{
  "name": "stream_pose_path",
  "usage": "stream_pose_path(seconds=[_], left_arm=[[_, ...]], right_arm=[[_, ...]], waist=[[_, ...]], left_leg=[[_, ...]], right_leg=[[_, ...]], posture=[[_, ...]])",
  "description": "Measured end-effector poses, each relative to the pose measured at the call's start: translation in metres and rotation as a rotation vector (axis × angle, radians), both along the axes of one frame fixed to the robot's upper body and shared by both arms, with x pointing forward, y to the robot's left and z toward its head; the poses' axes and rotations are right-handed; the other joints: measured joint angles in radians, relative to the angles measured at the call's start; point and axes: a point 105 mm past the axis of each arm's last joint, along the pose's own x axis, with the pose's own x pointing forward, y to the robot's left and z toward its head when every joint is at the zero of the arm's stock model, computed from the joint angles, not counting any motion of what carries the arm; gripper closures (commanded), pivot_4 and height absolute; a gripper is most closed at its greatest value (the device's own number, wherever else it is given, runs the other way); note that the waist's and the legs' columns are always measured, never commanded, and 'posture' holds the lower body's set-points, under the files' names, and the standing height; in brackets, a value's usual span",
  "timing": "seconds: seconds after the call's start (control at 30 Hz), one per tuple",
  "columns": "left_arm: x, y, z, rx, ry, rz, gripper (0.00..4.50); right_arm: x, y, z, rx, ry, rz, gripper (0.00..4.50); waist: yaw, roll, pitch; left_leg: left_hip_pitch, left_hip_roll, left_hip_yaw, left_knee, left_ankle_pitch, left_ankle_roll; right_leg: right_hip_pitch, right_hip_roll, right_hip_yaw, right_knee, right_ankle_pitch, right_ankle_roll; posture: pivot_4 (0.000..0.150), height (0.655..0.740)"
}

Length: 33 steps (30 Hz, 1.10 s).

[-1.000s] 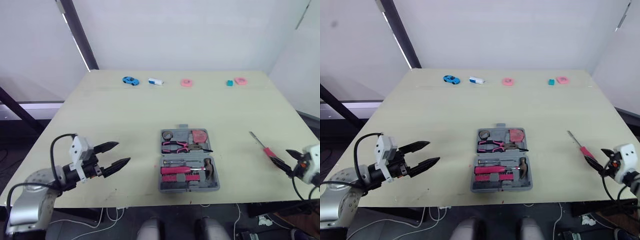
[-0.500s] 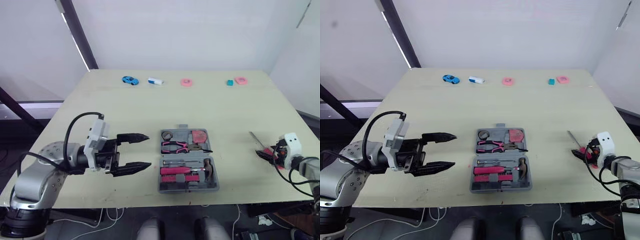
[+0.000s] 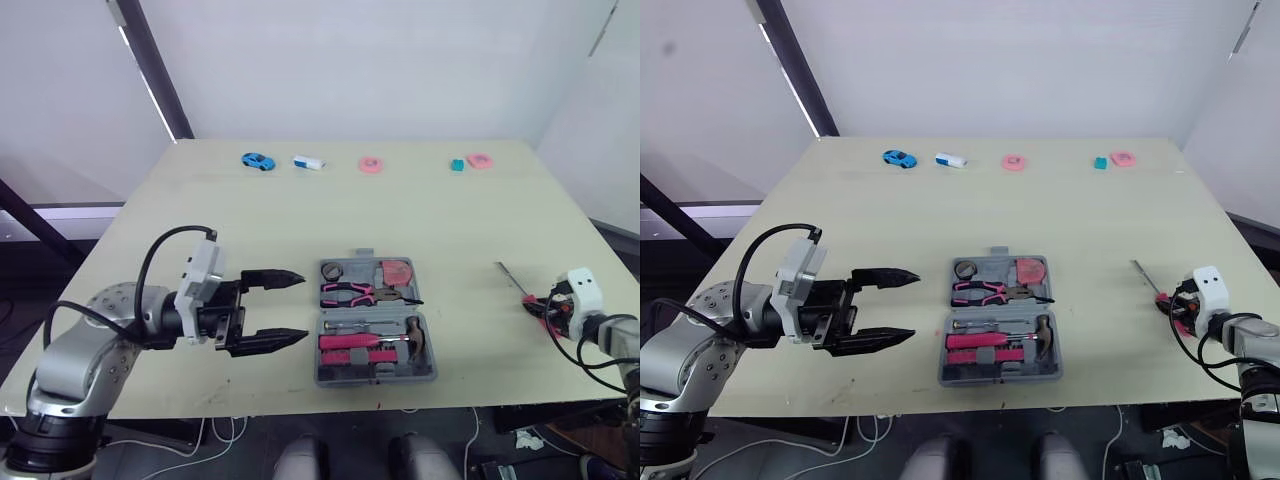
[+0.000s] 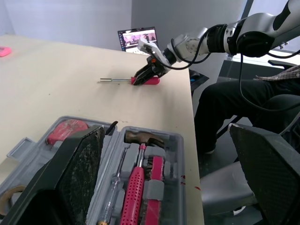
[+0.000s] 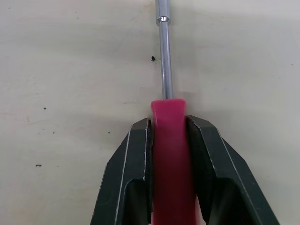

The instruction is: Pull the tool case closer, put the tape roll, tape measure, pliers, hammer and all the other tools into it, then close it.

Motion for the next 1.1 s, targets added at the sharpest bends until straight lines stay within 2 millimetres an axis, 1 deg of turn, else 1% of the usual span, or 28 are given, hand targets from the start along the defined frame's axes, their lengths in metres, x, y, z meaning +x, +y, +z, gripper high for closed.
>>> stream_pose_path(seconds=[0.07,0.1,0.17,0.2,0.3,0.43,0.47,0.53,0.67,0.77,0.9,1.0,1.07,1.1], left_arm=[[-0.001,0.0,-0.001,0.0,0.002,0.0,0.0],[-0.001,0.001,-0.002,0.0,0.007,0.001,0.0],[-0.002,0.001,-0.004,-0.001,0.014,0.003,0.0],[-0.002,0.001,-0.004,-0.001,0.016,0.003,0.0],[-0.003,0.001,-0.005,0.001,0.015,0.0,0.0],[-0.004,0.001,-0.005,0.001,0.005,-0.006,0.0],[-0.004,0.001,-0.004,0.001,0.005,-0.01,0.0],[-0.005,0.0,-0.004,0.002,0.002,-0.016,0.0],[-0.006,0.0,-0.004,0.003,0.0,-0.02,0.0],[-0.006,-0.001,-0.004,0.004,-0.001,-0.022,0.0],[-0.006,-0.001,-0.003,0.005,-0.004,-0.026,0.0],[-0.007,-0.001,-0.003,0.005,-0.004,-0.027,0.0],[-0.007,-0.001,-0.004,0.005,-0.003,-0.027,0.0],[-0.007,-0.001,-0.004,0.005,-0.002,-0.026,0.0]], right_arm=[[-0.003,0.002,0.001,-0.018,0.011,-0.018,3.93],[-0.007,0.006,0.002,-0.024,0.02,-0.029,3.93],[-0.012,0.02,0.002,-0.002,0.03,-0.048,3.93],[-0.015,0.031,0.001,0.02,0.036,-0.067,3.93],[-0.026,0.056,0.001,0.05,0.057,-0.099,3.93],[-0.039,0.081,0.006,0.047,0.059,-0.141,3.93],[-0.042,0.091,0.008,0.052,0.053,-0.146,3.93],[-0.045,0.104,0.012,0.059,0.045,-0.161,3.93],[-0.051,0.115,0.014,0.063,0.047,-0.189,3.93],[-0.054,0.133,0.009,0.096,0.064,-0.187,3.93],[-0.056,0.136,0.003,0.117,0.089,-0.228,3.93],[-0.06,0.144,-0.002,0.132,0.107,-0.224,3.93],[-0.061,0.144,-0.002,0.126,0.103,-0.221,2.86],[-0.061,0.144,-0.002,0.126,0.099,-0.219,2.57]], waist=[[0.001,0.0,0.0],[0.002,0.0,0.0],[0.003,0.0,0.0],[0.003,0.0,0.0],[0.003,0.0,0.0],[0.003,0.0,0.0],[0.003,0.0,0.0],[0.003,0.0,0.0],[0.003,0.0,0.0],[0.002,0.0,0.0],[0.002,0.0,0.0],[0.002,0.0,0.0],[0.001,0.0,0.0],[0.001,0.0,0.0]], left_leg=[[0.0,0.0,0.0,0.0,0.0,0.0],[0.0,0.0,0.0,0.0,0.0,0.0],[0.0,0.001,-0.001,0.0,0.0,0.0],[0.0,0.001,-0.001,0.0,0.0,0.0],[0.0,0.001,-0.001,0.0,0.0,0.0],[0.0,0.001,-0.001,0.0,0.0,0.0],[0.0,0.001,-0.001,0.0,0.0,0.0],[0.0,0.001,-0.002,0.0,0.0,0.0],[-0.001,0.001,-0.001,0.0,0.0,0.0],[-0.001,0.001,-0.002,0.0,0.0,0.0],[-0.001,0.001,-0.002,0.0,0.0,0.0],[-0.001,0.001,-0.002,-0.001,0.0,0.0],[-0.001,0.001,-0.002,-0.001,0.0,0.0],[-0.001,0.001,-0.002,-0.001,0.0,0.0]], right_leg=[[0.0,0.0,0.0,0.0,0.0,0.0],[0.0,0.0,0.0,0.0,0.0,0.0],[0.0,0.0,-0.001,0.001,0.0,0.001],[-0.001,0.0,0.0,0.001,0.0,0.001],[-0.001,0.0,0.0,0.001,0.0,0.0],[-0.002,0.0,0.001,0.001,-0.001,0.001],[-0.002,0.0,0.001,0.001,-0.001,0.001],[-0.002,0.0,0.001,0.001,-0.001,0.001],[-0.002,0.0,0.001,0.001,-0.001,0.001],[-0.003,0.0,0.001,0.001,-0.001,0.001],[-0.003,0.0,0.002,0.001,-0.001,0.001],[-0.003,0.0,0.001,0.001,-0.001,0.001],[-0.003,0.0,0.001,0.001,-0.001,0.001],[-0.003,0.0,0.001,0.001,-0.001,0.001]], posture=[[0.15,0.7395],[0.15,0.7395],[0.15,0.7395],[0.15,0.7395],[0.15,0.7395],[0.15,0.7395],[0.15,0.7395],[0.15,0.7395],[0.15,0.7395],[0.15,0.7395],[0.15,0.7395],[0.15,0.7395],[0.15,0.7395],[0.15,0.7395]])
